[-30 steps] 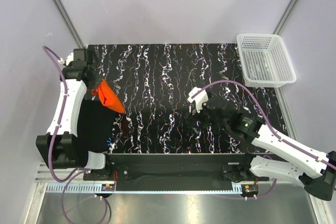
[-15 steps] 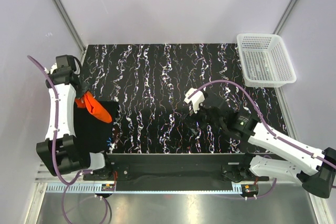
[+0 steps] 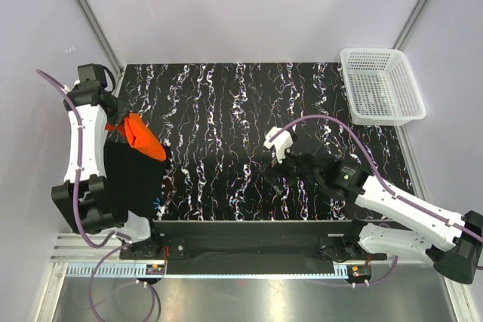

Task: Fold and stack the t-shirts
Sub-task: Neatly place the folded tshirt to the corner

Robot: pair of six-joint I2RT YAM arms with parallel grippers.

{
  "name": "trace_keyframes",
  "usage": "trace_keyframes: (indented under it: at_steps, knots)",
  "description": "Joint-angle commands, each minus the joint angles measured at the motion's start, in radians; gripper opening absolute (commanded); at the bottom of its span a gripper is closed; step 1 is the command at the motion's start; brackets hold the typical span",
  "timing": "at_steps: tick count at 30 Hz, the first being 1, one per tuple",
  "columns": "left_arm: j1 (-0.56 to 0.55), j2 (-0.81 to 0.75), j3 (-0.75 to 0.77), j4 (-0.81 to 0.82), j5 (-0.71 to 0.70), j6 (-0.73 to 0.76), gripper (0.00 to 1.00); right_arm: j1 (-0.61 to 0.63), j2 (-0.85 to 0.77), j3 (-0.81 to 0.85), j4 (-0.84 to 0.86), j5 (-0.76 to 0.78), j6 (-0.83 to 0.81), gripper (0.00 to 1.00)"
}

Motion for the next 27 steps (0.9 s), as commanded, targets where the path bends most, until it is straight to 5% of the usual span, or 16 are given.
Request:
trace_keyframes:
  at_steps: [1, 13, 27]
  knots:
    - [-0.012, 0.034, 0.077, 0.066, 0.059, -0.073, 0.0, -0.003, 0.006, -0.005, 0.045, -0.01, 0.016, 1.0]
    - [0.011, 0.128, 0.037, 0.147, -0.006, -0.067, 0.0, -0.004, 0.006, -0.016, 0.047, -0.01, -0.001, 1.0]
    - [0.146, -0.113, -0.282, 0.133, -0.023, -0.015, 0.0, -0.001, 0.02, -0.028, 0.054, -0.031, -0.002, 0.99]
